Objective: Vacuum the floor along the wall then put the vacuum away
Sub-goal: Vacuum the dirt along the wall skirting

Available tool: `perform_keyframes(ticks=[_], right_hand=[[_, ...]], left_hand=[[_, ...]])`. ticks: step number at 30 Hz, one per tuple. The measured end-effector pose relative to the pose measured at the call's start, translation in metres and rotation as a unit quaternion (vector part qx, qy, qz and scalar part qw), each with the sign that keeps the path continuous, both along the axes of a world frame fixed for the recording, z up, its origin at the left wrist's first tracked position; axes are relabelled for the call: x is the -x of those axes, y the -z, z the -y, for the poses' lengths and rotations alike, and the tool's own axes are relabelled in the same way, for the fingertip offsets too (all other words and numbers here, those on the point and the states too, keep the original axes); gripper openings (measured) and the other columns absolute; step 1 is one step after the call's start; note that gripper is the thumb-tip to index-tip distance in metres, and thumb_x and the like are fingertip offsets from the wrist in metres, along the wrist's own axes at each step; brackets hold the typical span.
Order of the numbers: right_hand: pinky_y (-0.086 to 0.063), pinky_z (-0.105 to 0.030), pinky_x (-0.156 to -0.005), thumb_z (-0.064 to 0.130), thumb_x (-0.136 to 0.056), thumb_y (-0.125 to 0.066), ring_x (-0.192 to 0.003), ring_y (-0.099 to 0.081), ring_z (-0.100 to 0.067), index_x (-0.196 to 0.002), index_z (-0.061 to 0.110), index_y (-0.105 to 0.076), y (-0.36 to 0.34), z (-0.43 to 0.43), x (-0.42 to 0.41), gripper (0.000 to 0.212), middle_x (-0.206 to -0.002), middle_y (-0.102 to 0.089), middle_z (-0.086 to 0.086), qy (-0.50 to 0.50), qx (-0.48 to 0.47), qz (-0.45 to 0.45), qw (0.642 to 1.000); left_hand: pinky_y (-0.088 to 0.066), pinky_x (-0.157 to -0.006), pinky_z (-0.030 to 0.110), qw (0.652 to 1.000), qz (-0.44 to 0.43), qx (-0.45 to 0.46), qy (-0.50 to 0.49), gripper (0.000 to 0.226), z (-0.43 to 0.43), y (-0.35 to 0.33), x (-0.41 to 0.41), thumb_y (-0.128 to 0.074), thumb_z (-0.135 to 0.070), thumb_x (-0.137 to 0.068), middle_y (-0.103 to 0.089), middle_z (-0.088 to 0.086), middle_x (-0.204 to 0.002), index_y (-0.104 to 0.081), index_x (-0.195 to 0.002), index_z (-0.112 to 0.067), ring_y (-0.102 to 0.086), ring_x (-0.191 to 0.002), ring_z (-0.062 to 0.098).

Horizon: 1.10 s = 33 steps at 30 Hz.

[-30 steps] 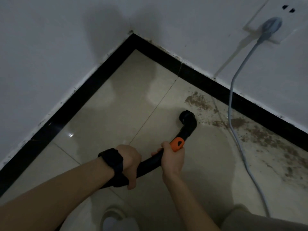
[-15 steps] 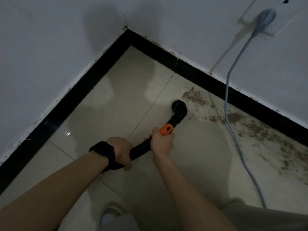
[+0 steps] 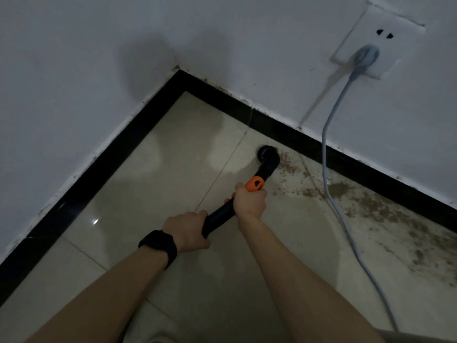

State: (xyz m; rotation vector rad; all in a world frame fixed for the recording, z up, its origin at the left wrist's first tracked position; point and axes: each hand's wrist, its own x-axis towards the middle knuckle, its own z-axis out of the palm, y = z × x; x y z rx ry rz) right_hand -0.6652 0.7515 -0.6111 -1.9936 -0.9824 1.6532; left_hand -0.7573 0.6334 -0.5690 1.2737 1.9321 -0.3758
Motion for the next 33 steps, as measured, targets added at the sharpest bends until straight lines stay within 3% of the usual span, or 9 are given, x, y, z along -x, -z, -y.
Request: perform_keyframes(ticks=[3, 7, 16, 21, 24, 27, 30, 33], right_hand=[[-0.064, -0.048, -0.069, 0.032, -0.082, -0.065, -0.064, -0.071, -0.026, -0.111, 0.013, -0.047, 0.001, -0.011, 0.003, 0.040, -0.095, -0.069, -0.014, 0.007, -0.006, -0.004, 1.000], [-0.063, -0.049, -0.073, 0.040, -0.070, -0.061, -0.080, -0.071, -0.035, -0.106, 0.015, -0.046, 0.006, -0.022, 0.013, 0.046, -0.097, -0.068, -0.014, -0.009, -0.014, 0.014, 1.000], [-0.064, -0.049, -0.071, 0.041, -0.068, -0.063, -0.082, -0.072, -0.036, -0.118, 0.015, -0.046, 0.012, -0.050, 0.025, 0.059, -0.103, -0.067, -0.015, -0.051, -0.004, 0.016, 0.999], [-0.064, -0.050, -0.066, 0.031, -0.072, -0.069, -0.076, -0.073, -0.033, -0.113, 0.014, -0.050, 0.008, -0.049, 0.023, 0.047, -0.101, -0.069, -0.017, -0.040, 0.015, -0.035, 0.998], [-0.064, -0.045, -0.064, 0.027, -0.076, -0.069, -0.069, -0.074, -0.030, -0.112, 0.011, -0.052, -0.004, -0.031, 0.014, 0.043, -0.100, -0.071, -0.018, -0.038, 0.033, -0.061, 0.997], [-0.061, -0.035, -0.056, 0.017, -0.086, -0.068, -0.058, -0.073, -0.025, -0.114, 0.009, -0.050, -0.010, -0.004, -0.004, 0.035, -0.094, -0.072, -0.020, -0.012, 0.057, -0.106, 0.993], [-0.064, -0.042, -0.062, 0.015, -0.086, -0.068, -0.063, -0.075, -0.029, -0.112, 0.009, -0.049, -0.007, 0.028, -0.017, 0.033, -0.093, -0.073, -0.021, 0.017, 0.061, -0.104, 0.993], [-0.064, -0.050, -0.070, 0.015, -0.086, -0.067, -0.064, -0.075, -0.030, -0.110, 0.012, -0.047, -0.003, 0.057, -0.025, 0.032, -0.088, -0.072, -0.017, 0.050, 0.064, -0.098, 0.992]], left_hand=[[-0.054, -0.077, 0.033, 1.000, -0.001, -0.012, -0.009, 0.050, -0.008, 0.000, 0.003, -0.067, -0.046, -0.083, -0.061, 0.003, -0.114, -0.047, -0.121, -0.019, -0.063, -0.098, 0.023], [-0.056, -0.080, 0.037, 0.999, 0.013, -0.027, -0.028, 0.046, -0.015, 0.004, 0.007, -0.066, -0.042, -0.085, -0.061, 0.003, -0.113, -0.048, -0.119, -0.019, -0.063, -0.096, 0.022], [-0.056, -0.081, 0.039, 0.996, 0.048, -0.038, -0.069, 0.043, -0.029, 0.011, 0.014, -0.067, -0.040, -0.086, -0.060, 0.005, -0.111, -0.047, -0.116, -0.017, -0.061, -0.094, 0.023], [-0.057, -0.079, 0.038, 0.994, 0.085, -0.033, -0.065, 0.042, -0.030, 0.002, 0.021, -0.075, -0.042, -0.078, -0.060, -0.001, -0.101, -0.045, -0.103, -0.025, -0.062, -0.089, 0.020], [-0.057, -0.080, 0.035, 0.994, 0.090, 0.020, -0.056, 0.042, -0.029, -0.007, 0.027, -0.078, -0.040, -0.073, -0.064, -0.004, -0.100, -0.053, -0.106, -0.030, -0.064, -0.088, 0.017], [-0.057, -0.075, 0.028, 0.988, 0.114, 0.090, -0.060, 0.034, -0.021, -0.009, 0.025, -0.079, -0.032, -0.067, -0.066, -0.007, -0.094, -0.058, -0.095, -0.033, -0.064, -0.083, 0.013], [-0.056, -0.070, 0.026, 0.979, 0.121, 0.161, -0.037, 0.028, -0.009, -0.006, 0.020, -0.080, -0.028, -0.065, -0.069, -0.003, -0.095, -0.060, -0.084, -0.030, -0.068, -0.086, 0.017], [-0.056, -0.071, 0.028, 0.971, 0.113, 0.210, -0.018, 0.034, 0.003, -0.003, 0.017, -0.080, -0.025, -0.067, -0.071, 0.002, -0.104, -0.066, -0.097, -0.022, -0.070, -0.094, 0.021]])
